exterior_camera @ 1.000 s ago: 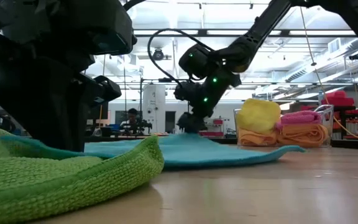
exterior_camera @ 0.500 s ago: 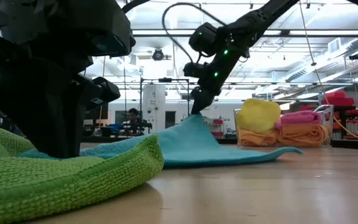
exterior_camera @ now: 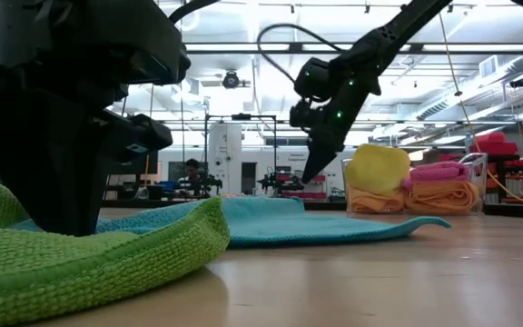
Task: Fold microfiber towels
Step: Fold the blue microfiber cloth
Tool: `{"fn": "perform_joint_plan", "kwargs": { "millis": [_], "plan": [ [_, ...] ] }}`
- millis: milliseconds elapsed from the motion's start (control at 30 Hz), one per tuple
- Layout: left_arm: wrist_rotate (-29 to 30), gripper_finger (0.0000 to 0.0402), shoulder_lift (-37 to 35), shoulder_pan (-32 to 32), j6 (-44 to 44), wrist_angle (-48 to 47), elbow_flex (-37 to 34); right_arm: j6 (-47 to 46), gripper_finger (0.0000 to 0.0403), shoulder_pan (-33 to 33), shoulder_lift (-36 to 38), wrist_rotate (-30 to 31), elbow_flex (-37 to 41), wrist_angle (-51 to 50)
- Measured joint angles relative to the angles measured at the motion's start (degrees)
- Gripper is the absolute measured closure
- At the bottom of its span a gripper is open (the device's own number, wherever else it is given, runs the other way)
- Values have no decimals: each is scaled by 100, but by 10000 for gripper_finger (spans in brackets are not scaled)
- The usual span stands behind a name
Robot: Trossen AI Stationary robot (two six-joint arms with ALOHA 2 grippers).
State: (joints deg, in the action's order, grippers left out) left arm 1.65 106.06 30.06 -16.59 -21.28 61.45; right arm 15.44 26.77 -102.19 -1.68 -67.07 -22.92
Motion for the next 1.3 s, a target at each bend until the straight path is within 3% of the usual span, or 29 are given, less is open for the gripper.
{"fn": "perform_joint_plan", "kwargs": {
  "millis": [200,333,500,767,1000,1300],
  "plan": [
    [-13,348,0,-53,178,-31,0,500,142,-209,-2,-1803,0,-189],
    [-9,338,-7,-66,184,-55,0,837,138,-867,-2,-2299,224,-210],
    [0,333,-7,-66,73,-64,4,833,143,-1891,-2,-2145,809,196],
    [1,346,-11,-66,-209,-224,15,44,157,-3225,-2,-1534,1438,1056],
    [0,349,-11,-66,-384,-257,15,-406,169,-3877,29,-1265,1603,1255],
    [2,348,-11,-66,-645,-258,15,-584,175,-4627,346,-433,1622,1172]
  ]
}}
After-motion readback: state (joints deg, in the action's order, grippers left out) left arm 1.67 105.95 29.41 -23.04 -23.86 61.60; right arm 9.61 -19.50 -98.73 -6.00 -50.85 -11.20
